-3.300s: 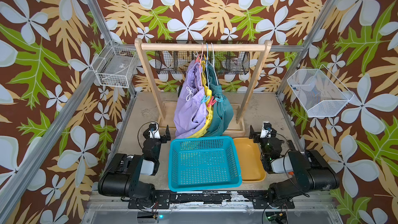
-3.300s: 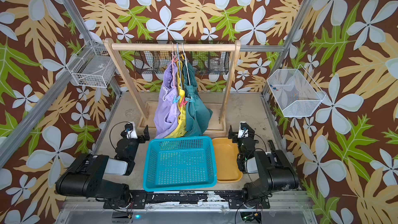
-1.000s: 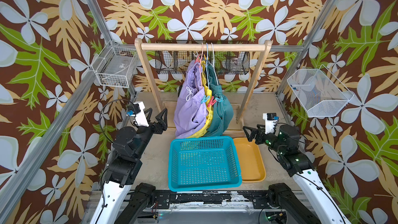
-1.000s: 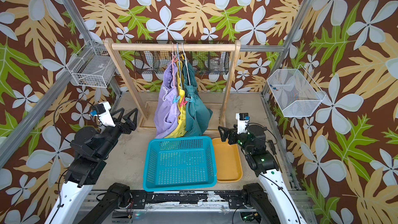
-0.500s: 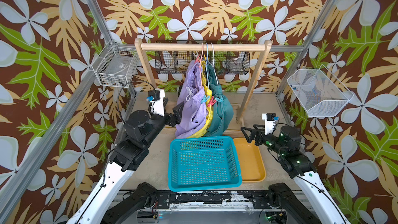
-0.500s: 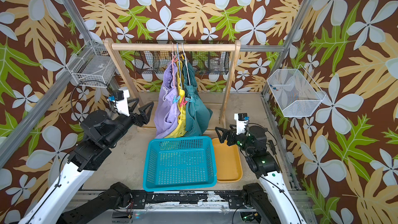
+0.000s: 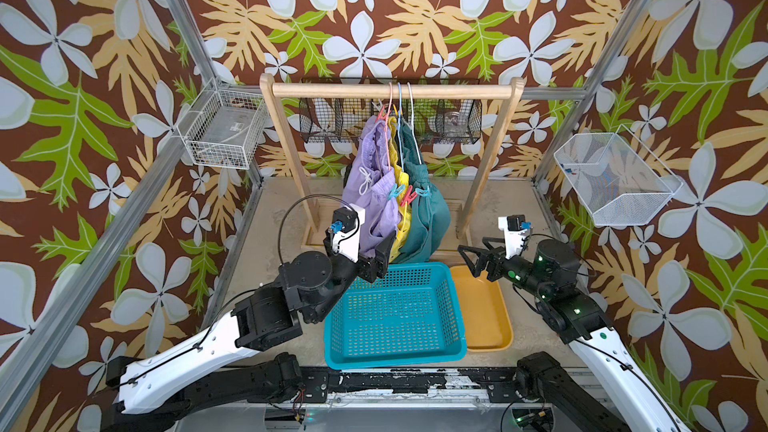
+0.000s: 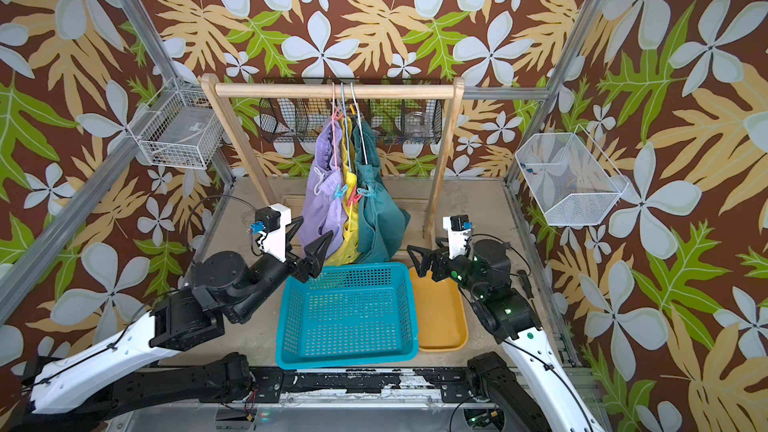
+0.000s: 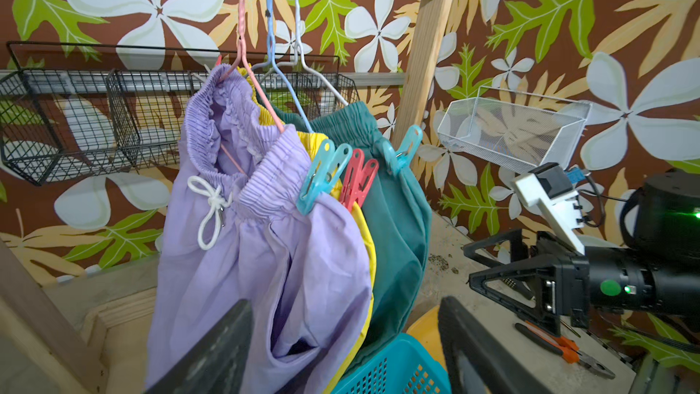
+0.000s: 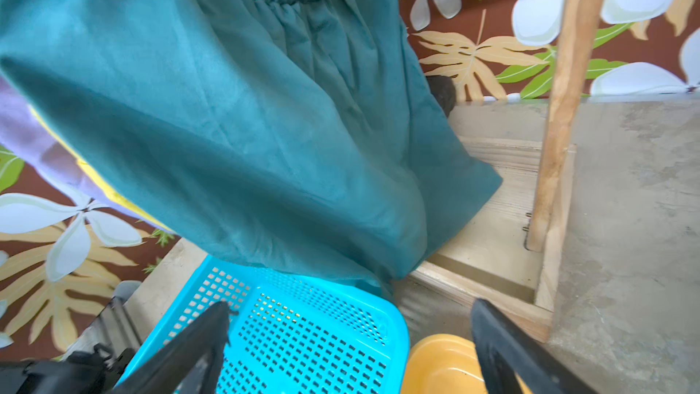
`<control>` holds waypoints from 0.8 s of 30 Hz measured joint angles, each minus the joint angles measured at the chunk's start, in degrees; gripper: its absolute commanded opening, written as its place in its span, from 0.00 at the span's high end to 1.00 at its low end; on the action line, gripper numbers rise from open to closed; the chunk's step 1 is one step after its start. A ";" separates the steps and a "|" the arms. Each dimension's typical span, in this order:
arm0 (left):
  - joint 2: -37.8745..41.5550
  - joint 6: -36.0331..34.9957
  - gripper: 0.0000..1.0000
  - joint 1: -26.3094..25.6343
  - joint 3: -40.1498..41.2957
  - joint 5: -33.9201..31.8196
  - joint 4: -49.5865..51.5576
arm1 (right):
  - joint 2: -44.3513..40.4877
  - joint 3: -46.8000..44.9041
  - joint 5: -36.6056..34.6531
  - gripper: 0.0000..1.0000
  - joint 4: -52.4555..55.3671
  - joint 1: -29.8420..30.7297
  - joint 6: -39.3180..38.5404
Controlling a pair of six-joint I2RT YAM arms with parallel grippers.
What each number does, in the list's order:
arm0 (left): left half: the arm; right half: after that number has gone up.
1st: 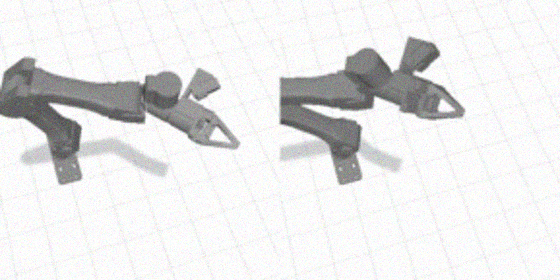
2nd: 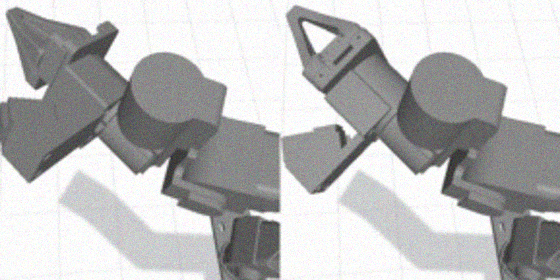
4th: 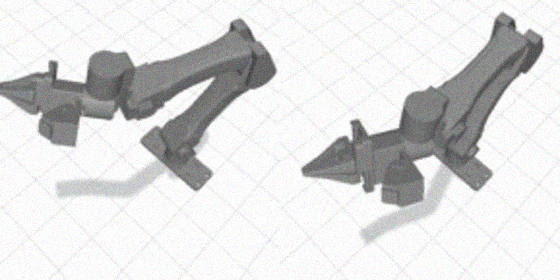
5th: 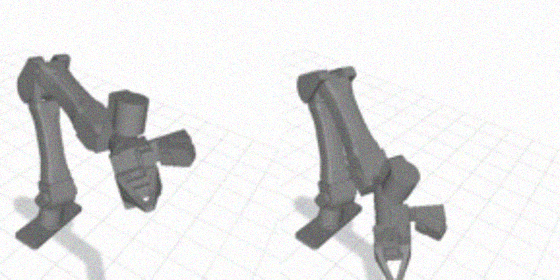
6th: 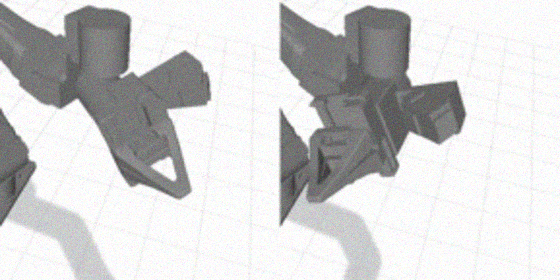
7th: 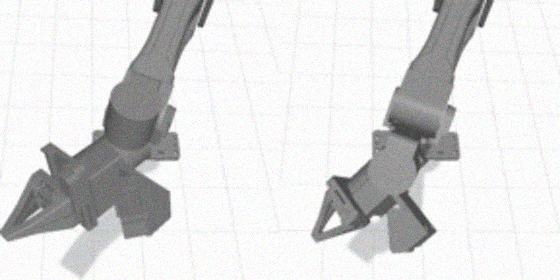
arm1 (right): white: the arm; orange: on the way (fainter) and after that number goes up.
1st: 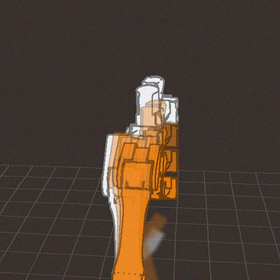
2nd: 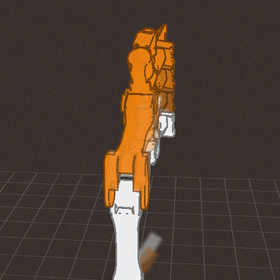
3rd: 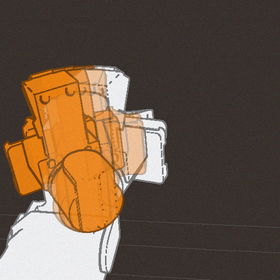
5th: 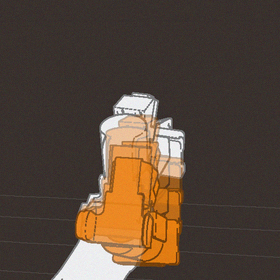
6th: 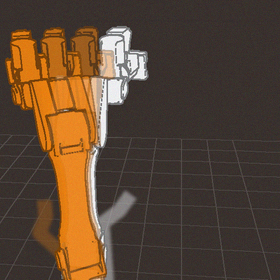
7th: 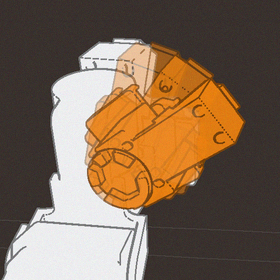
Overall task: Remove the clothespins securing shorts to the hanger
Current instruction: Pick up the hanger from the clothesline.
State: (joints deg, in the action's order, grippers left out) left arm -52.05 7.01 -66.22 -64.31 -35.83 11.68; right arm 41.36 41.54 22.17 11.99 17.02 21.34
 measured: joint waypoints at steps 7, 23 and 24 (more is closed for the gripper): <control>-5.11 -2.82 0.27 -2.38 -1.27 -7.74 -3.67 | -1.53 -2.84 -1.33 0.00 0.48 0.17 -0.39; -11.45 -10.80 0.32 3.45 -3.08 -12.48 -11.47 | -3.26 -4.81 -3.08 0.00 0.83 0.15 -0.76; -11.23 -10.32 0.32 4.39 -2.73 -11.78 -11.47 | -3.28 -4.85 -3.08 0.00 0.83 0.15 -0.79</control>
State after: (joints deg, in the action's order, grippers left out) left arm -63.29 -3.31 -61.82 -67.05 -47.62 0.21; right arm 38.09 36.69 19.09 12.82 17.17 20.56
